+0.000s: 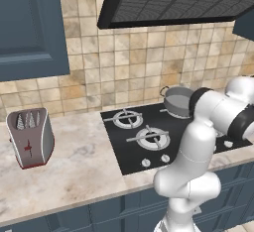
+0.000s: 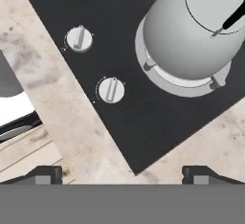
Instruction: Pick the kettle from the cabinet and place it on a stove burner. Then pick the pot from the counter and place it on another stove burner. Finally, turn both burners on.
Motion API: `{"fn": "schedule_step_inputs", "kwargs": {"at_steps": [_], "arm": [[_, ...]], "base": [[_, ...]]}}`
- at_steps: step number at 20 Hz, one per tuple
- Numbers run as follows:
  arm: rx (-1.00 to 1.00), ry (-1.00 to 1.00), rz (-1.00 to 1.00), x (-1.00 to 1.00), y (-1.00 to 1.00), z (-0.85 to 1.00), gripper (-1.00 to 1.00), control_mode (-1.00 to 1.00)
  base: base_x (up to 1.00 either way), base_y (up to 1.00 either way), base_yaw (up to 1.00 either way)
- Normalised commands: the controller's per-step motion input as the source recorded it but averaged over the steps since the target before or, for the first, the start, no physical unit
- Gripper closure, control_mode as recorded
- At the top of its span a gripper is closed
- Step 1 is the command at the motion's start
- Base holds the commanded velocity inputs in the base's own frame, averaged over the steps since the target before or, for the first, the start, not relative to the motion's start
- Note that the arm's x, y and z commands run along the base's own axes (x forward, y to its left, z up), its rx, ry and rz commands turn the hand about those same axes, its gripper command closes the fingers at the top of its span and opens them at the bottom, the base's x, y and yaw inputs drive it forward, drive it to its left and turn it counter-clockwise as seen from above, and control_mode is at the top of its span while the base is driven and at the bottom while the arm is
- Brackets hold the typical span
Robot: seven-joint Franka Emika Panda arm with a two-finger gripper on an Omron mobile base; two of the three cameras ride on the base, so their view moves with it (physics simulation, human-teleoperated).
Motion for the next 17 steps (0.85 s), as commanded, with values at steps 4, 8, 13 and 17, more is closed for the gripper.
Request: {"fn": "schedule_step_inputs", "kwargs": {"at_steps": [4,8,13,17], "arm": [[0.0,-0.06,0.0,-0.4,-0.11,0.25,-1.0,-1.0],[0.0,-0.07,0.0,-0.42,-0.05,0.14,-1.0,-1.0],[0.0,-0.07,0.0,-0.42,-0.01,0.04,-1.0,-1.0],[0.0,-0.06,0.0,-0.38,0.0,0.0,-1.0,-1.0]], "base": [[0.0,0.0,0.0],[0.0,0.0,0.0],[0.0,0.0,0.0],[0.0,0.0,0.0]]}}
